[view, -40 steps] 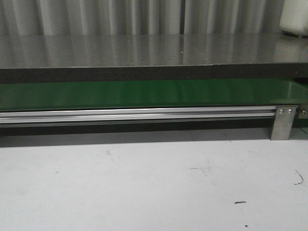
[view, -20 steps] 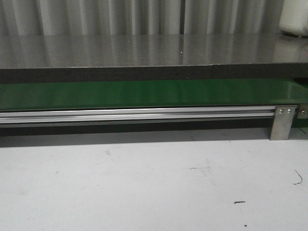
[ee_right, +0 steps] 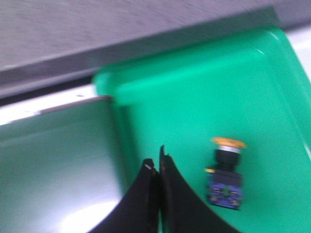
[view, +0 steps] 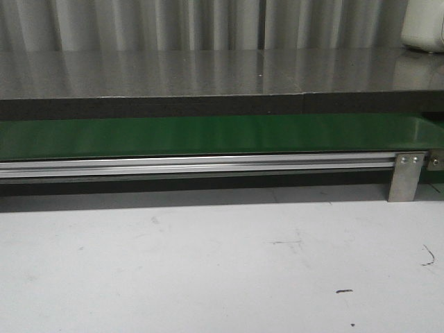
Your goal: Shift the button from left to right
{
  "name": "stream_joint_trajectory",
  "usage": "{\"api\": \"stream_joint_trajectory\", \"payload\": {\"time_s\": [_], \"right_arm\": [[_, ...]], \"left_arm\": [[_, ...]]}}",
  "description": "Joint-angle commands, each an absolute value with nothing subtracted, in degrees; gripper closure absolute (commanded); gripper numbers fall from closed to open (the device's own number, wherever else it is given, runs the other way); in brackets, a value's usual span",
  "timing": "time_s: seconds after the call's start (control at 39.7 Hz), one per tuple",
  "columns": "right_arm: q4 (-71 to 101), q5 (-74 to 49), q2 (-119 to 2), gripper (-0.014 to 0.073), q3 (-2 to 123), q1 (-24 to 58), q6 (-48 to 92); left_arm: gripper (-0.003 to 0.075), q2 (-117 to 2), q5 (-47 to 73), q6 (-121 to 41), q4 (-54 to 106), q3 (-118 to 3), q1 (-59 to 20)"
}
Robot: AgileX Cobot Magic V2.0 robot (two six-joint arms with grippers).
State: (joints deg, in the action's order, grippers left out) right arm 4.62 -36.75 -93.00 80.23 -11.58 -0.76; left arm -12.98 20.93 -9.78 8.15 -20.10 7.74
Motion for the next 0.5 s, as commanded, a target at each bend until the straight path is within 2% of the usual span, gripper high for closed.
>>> {"api": "stream_joint_trajectory", "payload": {"time_s": [0.0, 0.28, 0.48], "right_arm": [[4.3, -31.7, -85.5, 0.0662, 78.8, -7.7, 0.0], [4.3, -20.2, -69.5, 0.0662, 61.0, 3.2, 1.7], [4.3, -13.7, -56.9, 0.0662, 46.4, 7.4, 2.0]], "left_arm": [[0.0741, -13.6, 16.2, -9.9, 8.9, -21.8, 7.3], [0.0741, -13.6, 16.2, -9.9, 8.9, -21.8, 7.3], [0.0741, -13.6, 16.2, -9.9, 8.9, -21.8, 7.3]]}}
